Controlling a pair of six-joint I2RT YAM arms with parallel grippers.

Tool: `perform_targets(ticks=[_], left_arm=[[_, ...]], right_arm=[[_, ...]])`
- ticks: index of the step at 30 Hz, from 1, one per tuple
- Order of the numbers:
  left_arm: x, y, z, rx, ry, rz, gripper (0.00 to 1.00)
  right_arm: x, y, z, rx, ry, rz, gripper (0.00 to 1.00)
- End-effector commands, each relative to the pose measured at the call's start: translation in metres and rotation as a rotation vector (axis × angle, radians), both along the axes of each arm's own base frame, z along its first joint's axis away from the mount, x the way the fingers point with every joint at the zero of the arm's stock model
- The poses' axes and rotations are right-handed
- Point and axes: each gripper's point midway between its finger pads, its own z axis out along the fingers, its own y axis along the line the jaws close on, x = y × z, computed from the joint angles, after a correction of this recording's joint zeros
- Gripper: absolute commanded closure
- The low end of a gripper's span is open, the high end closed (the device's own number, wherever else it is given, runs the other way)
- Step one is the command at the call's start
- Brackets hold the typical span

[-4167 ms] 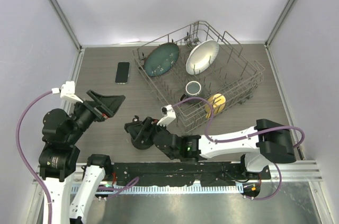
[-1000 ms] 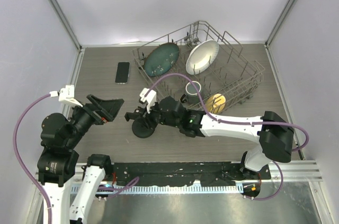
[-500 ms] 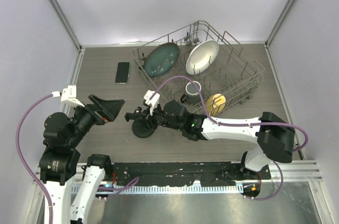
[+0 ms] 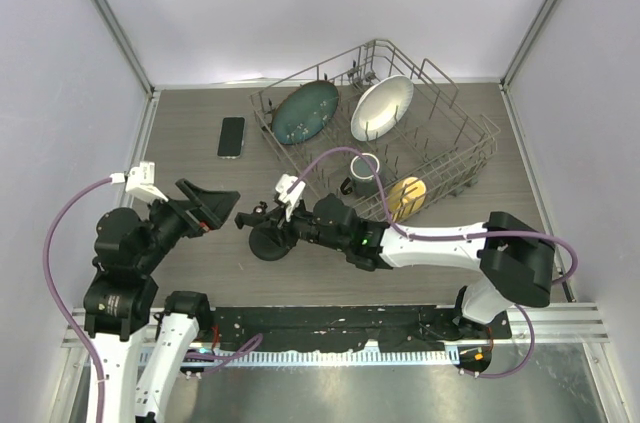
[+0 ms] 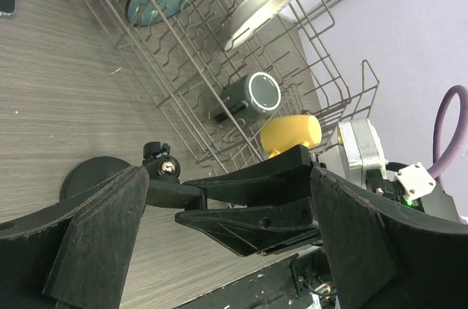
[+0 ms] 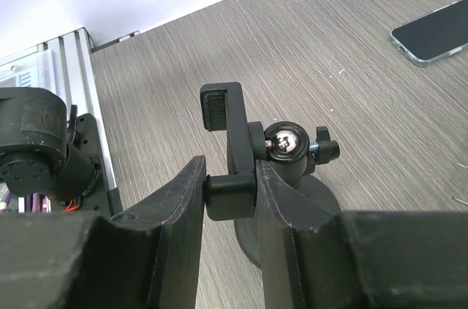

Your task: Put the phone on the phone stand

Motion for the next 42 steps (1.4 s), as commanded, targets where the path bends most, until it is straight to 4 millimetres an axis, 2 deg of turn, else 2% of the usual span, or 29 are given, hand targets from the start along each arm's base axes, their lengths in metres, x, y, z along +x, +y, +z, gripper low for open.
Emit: perform_targets(ticks=[1, 2, 7, 12, 15, 18, 19, 20, 21, 22, 23, 24, 25, 26, 27, 28, 31, 32, 35, 36, 37, 39, 40, 42], left_arm=[[0.005, -0.001, 0.002, -0.009, -0.018, 0.001, 0.03], [0.005, -0.001, -0.001, -0.013, -0.005, 0.003, 0.03], [0.007, 0.003, -0.037, -0.026, 0.167, 0.049, 0.01], [0.003, 0.003, -0.042, -0.045, 0.17, 0.054, 0.01], [0.001, 0.004, -0.037, -0.055, 0.141, 0.062, 0.01], [-0.001, 0.005, -0.035, -0.047, 0.136, 0.06, 0.0], [-0.001, 0.005, -0.035, -0.042, 0.139, 0.061, 0.0], [-0.001, 0.005, -0.034, -0.038, 0.14, 0.058, 0.0], [-0.001, 0.005, -0.033, -0.037, 0.137, 0.056, 0.0], [-0.001, 0.005, -0.033, -0.031, 0.137, 0.057, 0.0], [-0.001, 0.005, -0.033, -0.029, 0.138, 0.058, 0.0], [-0.001, 0.004, -0.033, -0.029, 0.141, 0.05, 0.0], [-0.001, 0.004, -0.033, -0.029, 0.141, 0.045, 0.0], [-0.001, 0.003, -0.033, -0.026, 0.141, 0.043, 0.0], [0.0, 0.004, -0.033, -0.025, 0.142, 0.044, 0.0], [-0.001, 0.004, -0.033, -0.023, 0.144, 0.042, 0.0], [-0.005, 0.002, -0.027, -0.026, 0.129, 0.026, 0.0], [-0.008, 0.001, -0.021, -0.027, 0.113, 0.021, 0.0], [-0.014, 0.001, -0.004, -0.026, 0.064, 0.014, 0.0], [-0.015, 0.002, 0.0, -0.018, 0.049, 0.012, 0.0], [-0.014, 0.002, 0.004, -0.015, 0.043, 0.01, 0.0], [-0.012, -0.001, 0.012, 0.001, 0.02, -0.011, 0.0], [-0.005, -0.003, 0.01, 0.014, 0.039, -0.026, 0.0], [0.0, -0.006, 0.016, 0.062, 0.027, -0.064, 0.0]], right_arm=[[-0.006, -0.017, -0.091, -0.275, 0.085, -0.005, 0.99], [-0.005, -0.017, -0.097, -0.286, 0.09, -0.009, 0.99], [-0.007, -0.019, -0.111, -0.298, 0.106, -0.013, 0.99], [-0.006, -0.022, -0.115, -0.298, 0.108, -0.024, 0.99], [-0.005, -0.023, -0.117, -0.308, 0.105, -0.028, 0.99], [0.0, -0.021, -0.11, -0.311, 0.097, -0.046, 0.99], [0.003, -0.015, -0.099, -0.296, 0.087, -0.05, 0.96], [0.004, -0.013, -0.089, -0.285, 0.081, -0.053, 0.77], [0.004, -0.014, -0.086, -0.299, 0.09, -0.057, 0.66], [0.008, -0.005, -0.067, -0.27, 0.085, -0.061, 0.58], [0.008, -0.002, -0.057, -0.261, 0.092, -0.064, 0.45], [0.009, -0.003, -0.054, -0.282, 0.105, -0.073, 0.41], [0.011, 0.006, -0.031, -0.244, 0.101, -0.076, 0.37], [0.012, 0.008, -0.021, -0.229, 0.114, -0.084, 0.29], [0.011, 0.007, -0.013, -0.225, 0.124, -0.09, 0.25], [0.014, 0.011, 0.003, -0.194, 0.128, -0.103, 0.22], [0.008, 0.01, 0.029, -0.166, 0.154, -0.107, 0.21], [0.005, 0.01, 0.033, -0.159, 0.154, -0.108, 0.21], [-0.002, 0.004, 0.063, -0.086, 0.184, -0.116, 0.21], [-0.005, 0.0, 0.064, -0.092, 0.205, -0.13, 0.21], [-0.008, -0.006, 0.083, -0.061, 0.201, -0.14, 0.21], [-0.011, -0.018, 0.095, -0.047, 0.221, -0.185, 0.21], [-0.013, -0.027, 0.113, -0.005, 0.224, -0.195, 0.21], [-0.017, -0.04, 0.123, 0.014, 0.241, -0.211, 0.21]])
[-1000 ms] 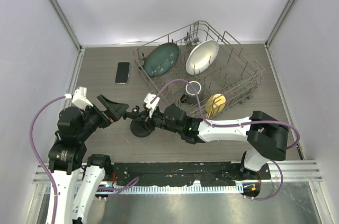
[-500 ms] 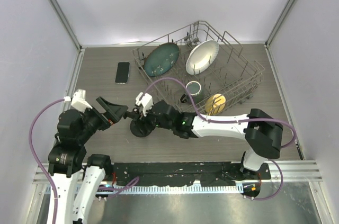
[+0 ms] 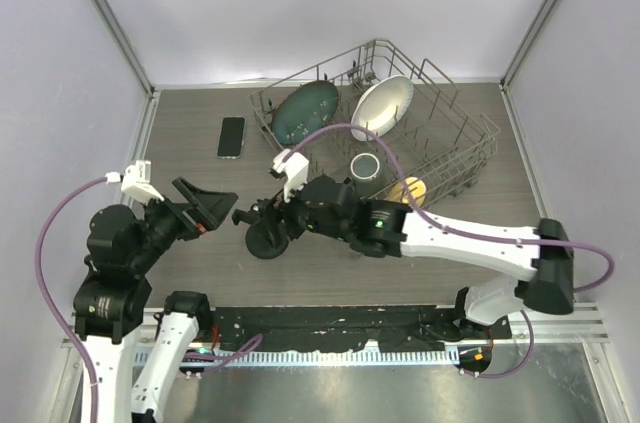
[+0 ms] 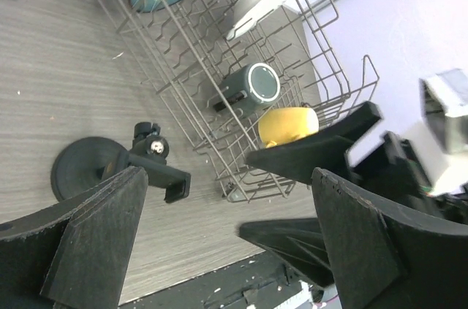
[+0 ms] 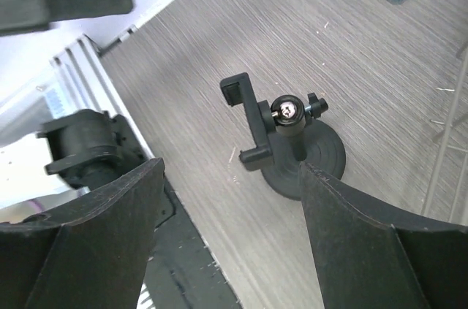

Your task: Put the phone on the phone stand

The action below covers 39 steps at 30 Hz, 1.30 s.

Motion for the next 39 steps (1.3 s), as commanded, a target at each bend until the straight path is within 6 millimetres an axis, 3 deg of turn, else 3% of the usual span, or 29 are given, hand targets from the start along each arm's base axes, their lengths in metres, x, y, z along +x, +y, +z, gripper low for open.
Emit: perform_targets(ticks=[1, 4, 5, 7, 8, 9, 11, 12, 14, 15, 16, 18, 19, 21, 22, 24, 25, 29, 34, 36, 39], left_arm=[[0.015, -0.008, 0.026, 0.092, -0.057, -0.092, 0.0], [0.044, 0.002, 0.024, 0.172, -0.011, -0.048, 0.0], [0.06, 0.006, 0.015, 0.196, 0.04, -0.023, 0.0], [0.081, 0.018, 0.014, 0.244, 0.053, 0.044, 0.0], [0.099, 0.021, 0.002, 0.267, 0.101, 0.058, 0.0], [0.111, 0.028, -0.001, 0.296, 0.111, 0.093, 0.0], [0.133, 0.038, -0.007, 0.362, 0.148, 0.134, 0.0], [0.15, 0.043, -0.03, 0.403, 0.242, 0.146, 0.0], [0.173, 0.058, -0.033, 0.485, 0.271, 0.2, 0.0], [0.192, 0.062, -0.062, 0.523, 0.362, 0.196, 0.0], [0.206, 0.066, -0.057, 0.541, 0.364, 0.214, 0.0], [0.228, 0.074, -0.079, 0.582, 0.45, 0.195, 0.0], [0.252, 0.077, -0.1, 0.597, 0.513, 0.186, 0.0], [0.268, 0.078, -0.12, 0.601, 0.587, 0.131, 0.0], [0.291, 0.078, -0.142, 0.619, 0.629, 0.108, 0.0], [0.3, 0.083, -0.17, 0.678, 0.713, 0.079, 0.0], [0.316, 0.082, -0.187, 0.69, 0.738, 0.056, 0.0], [0.32, 0.093, -0.231, 0.776, 0.86, 0.029, 0.0], [0.322, 0.078, -0.247, 0.731, 0.831, -0.02, 0.0], [0.325, 0.077, -0.247, 0.727, 0.815, -0.008, 0.0], [0.321, 0.079, -0.264, 0.742, 0.857, -0.02, 0.0]], right_arm=[[-0.006, -0.035, 0.071, 0.14, 0.017, -0.09, 0.21], [-0.01, -0.061, 0.075, 0.114, 0.027, -0.122, 0.21], [-0.014, -0.075, 0.08, 0.112, 0.031, -0.135, 0.22], [-0.016, -0.09, 0.074, 0.113, 0.044, -0.16, 0.22], [-0.019, -0.102, 0.086, 0.155, 0.036, -0.165, 0.22], [-0.022, -0.11, 0.077, 0.152, 0.039, -0.17, 0.22], [-0.023, -0.123, 0.08, 0.184, 0.034, -0.186, 0.22], [-0.027, -0.137, 0.083, 0.213, 0.024, -0.192, 0.22], [-0.027, -0.151, 0.087, 0.247, 0.007, -0.213, 0.22], [-0.029, -0.161, 0.089, 0.272, -0.001, -0.22, 0.22], [-0.03, -0.167, 0.091, 0.286, -0.007, -0.223, 0.22], [-0.032, -0.171, 0.089, 0.306, -0.012, -0.219, 0.22], [-0.035, -0.174, 0.093, 0.327, -0.017, -0.207, 0.22], [-0.04, -0.173, 0.089, 0.317, -0.013, -0.178, 0.22], [-0.041, -0.172, 0.088, 0.31, -0.009, -0.168, 0.22], [-0.044, -0.171, 0.08, 0.281, 0.006, -0.153, 0.23], [-0.045, -0.172, 0.079, 0.28, 0.009, -0.149, 0.23], [-0.05, -0.179, 0.077, 0.305, 0.028, -0.147, 0.24], [-0.05, -0.192, 0.075, 0.336, 0.027, -0.174, 0.24], [-0.05, -0.194, 0.077, 0.342, 0.026, -0.177, 0.25], [-0.052, -0.192, 0.083, 0.351, 0.027, -0.163, 0.25]])
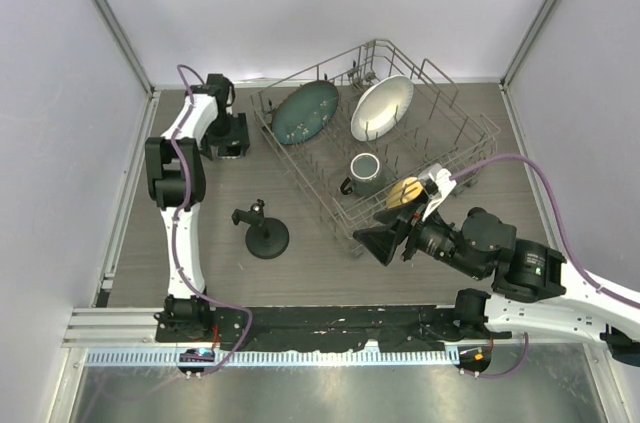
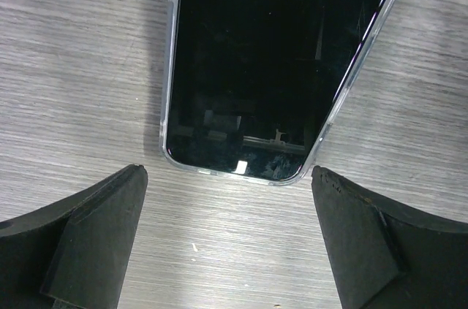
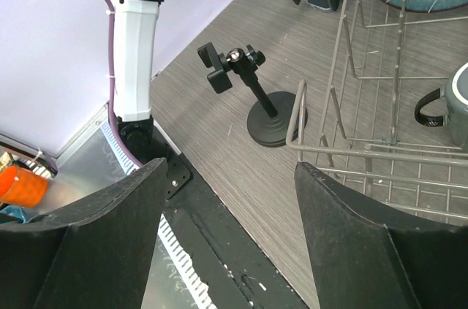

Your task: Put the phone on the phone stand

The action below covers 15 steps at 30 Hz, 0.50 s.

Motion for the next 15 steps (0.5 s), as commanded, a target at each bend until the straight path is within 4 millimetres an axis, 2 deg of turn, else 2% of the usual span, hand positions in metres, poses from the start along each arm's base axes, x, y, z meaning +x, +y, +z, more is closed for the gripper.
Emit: perform_targets(ticks=[1, 4, 15], left_arm=[[0.01, -0.001, 0.02, 0.011, -0.054, -0.027, 0.0], [0.011, -0.002, 0.01, 0.012, -0.024, -0.04, 0.0], [0.021, -0.007, -0.005, 0.041, -0.004, -0.063, 0.03]], right_arm=[[-0.001, 0.001, 0.023, 0.07, -0.012, 0.001, 0.25], [-0.001, 0.003, 0.023, 0.073, -0.008, 0.006, 0.25], [0.0, 0.006, 0.024, 0.087, 0.001, 0.002, 0.26]])
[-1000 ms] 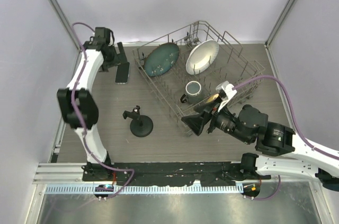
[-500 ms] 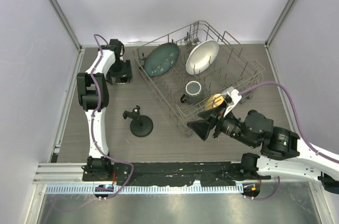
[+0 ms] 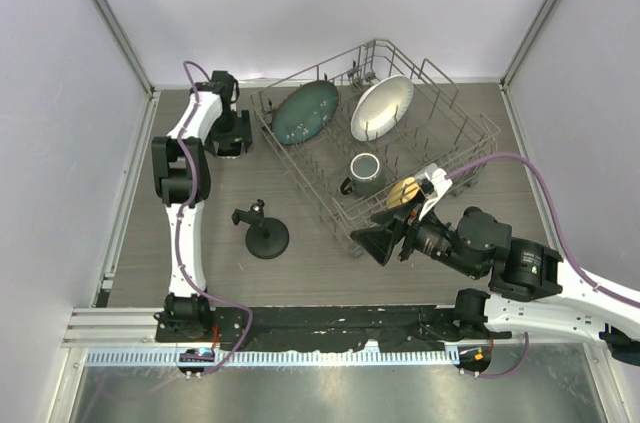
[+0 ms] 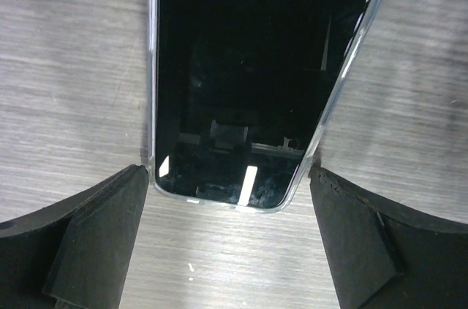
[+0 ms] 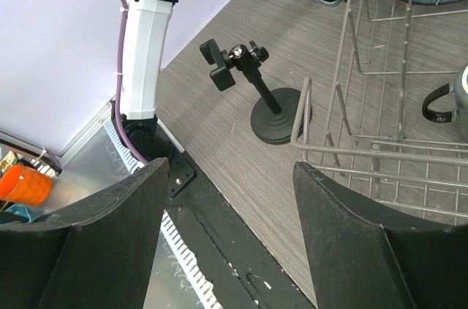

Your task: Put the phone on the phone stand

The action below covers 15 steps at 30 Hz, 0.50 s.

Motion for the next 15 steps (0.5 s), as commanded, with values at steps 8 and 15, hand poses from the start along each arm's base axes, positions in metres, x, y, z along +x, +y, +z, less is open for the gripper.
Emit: perform_targets(ticks=[8, 15], left_arm=[[0.007, 0.003, -0.01, 0.055, 0.03, -0.032, 0.15], [-0.032, 0.012, -0.014, 0.141, 0.087, 0.005, 0.61]], right_arm=[[0.002, 0.005, 0.022, 0.072, -0.005, -0.011, 0.27], [0.001, 0.008, 0.02, 0.088, -0.015, 0.005, 0.27]])
